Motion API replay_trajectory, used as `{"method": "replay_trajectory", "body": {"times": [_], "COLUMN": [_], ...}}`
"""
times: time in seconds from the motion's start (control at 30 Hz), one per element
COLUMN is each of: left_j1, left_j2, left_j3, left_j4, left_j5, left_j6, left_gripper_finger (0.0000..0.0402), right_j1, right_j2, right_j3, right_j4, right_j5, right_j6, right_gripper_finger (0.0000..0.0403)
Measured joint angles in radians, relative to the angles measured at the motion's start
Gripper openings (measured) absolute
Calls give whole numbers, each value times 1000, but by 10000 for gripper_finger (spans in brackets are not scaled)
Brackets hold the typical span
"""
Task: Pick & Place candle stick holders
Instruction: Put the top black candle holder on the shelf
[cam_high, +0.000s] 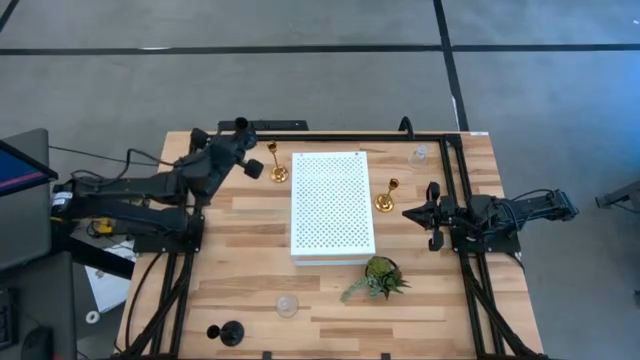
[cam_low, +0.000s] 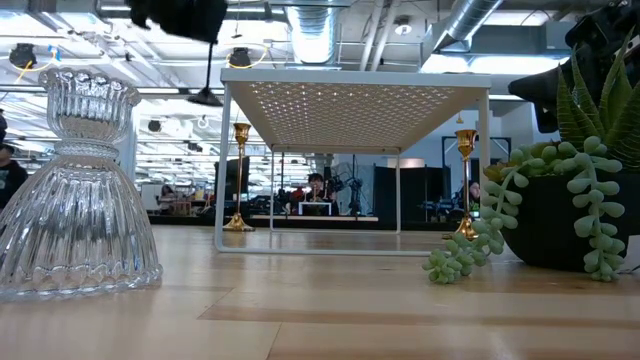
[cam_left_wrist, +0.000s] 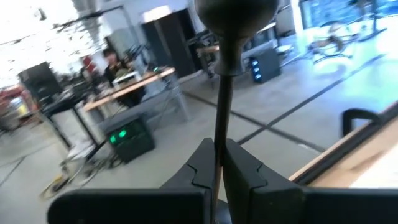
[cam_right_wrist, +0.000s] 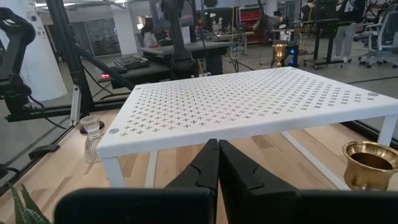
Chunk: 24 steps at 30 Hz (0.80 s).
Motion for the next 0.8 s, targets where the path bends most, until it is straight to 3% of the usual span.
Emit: {"method": "replay_trajectory", "body": {"times": [0.1, 0.27, 0.37, 0.53, 0.67, 0.8], "left_j1": [-74, -179, -199, -155, -72, 10], "left_j2": [17, 38, 62, 125, 193, 257], "left_j3": [43, 93, 110, 132, 170, 206], "left_j4": [0, 3, 4, 4, 8, 7], "left_j5": [16, 167, 183, 212, 387, 483], "left_j6": [24, 25, 25, 21, -15, -52], "left_gripper_finger": [11, 11, 11, 11, 11, 11], "right_j1": [0, 0, 0, 0, 0, 0], "right_j2": [0, 0, 0, 0, 0, 0], "right_j3": [0, 0, 0, 0, 0, 0], "right_j4": [0, 0, 0, 0, 0, 0], "right_j5": [0, 0, 0, 0, 0, 0], "right_j6": [0, 0, 0, 0, 0, 0], "right_gripper_finger": [1, 1, 1, 1, 1, 1]}}
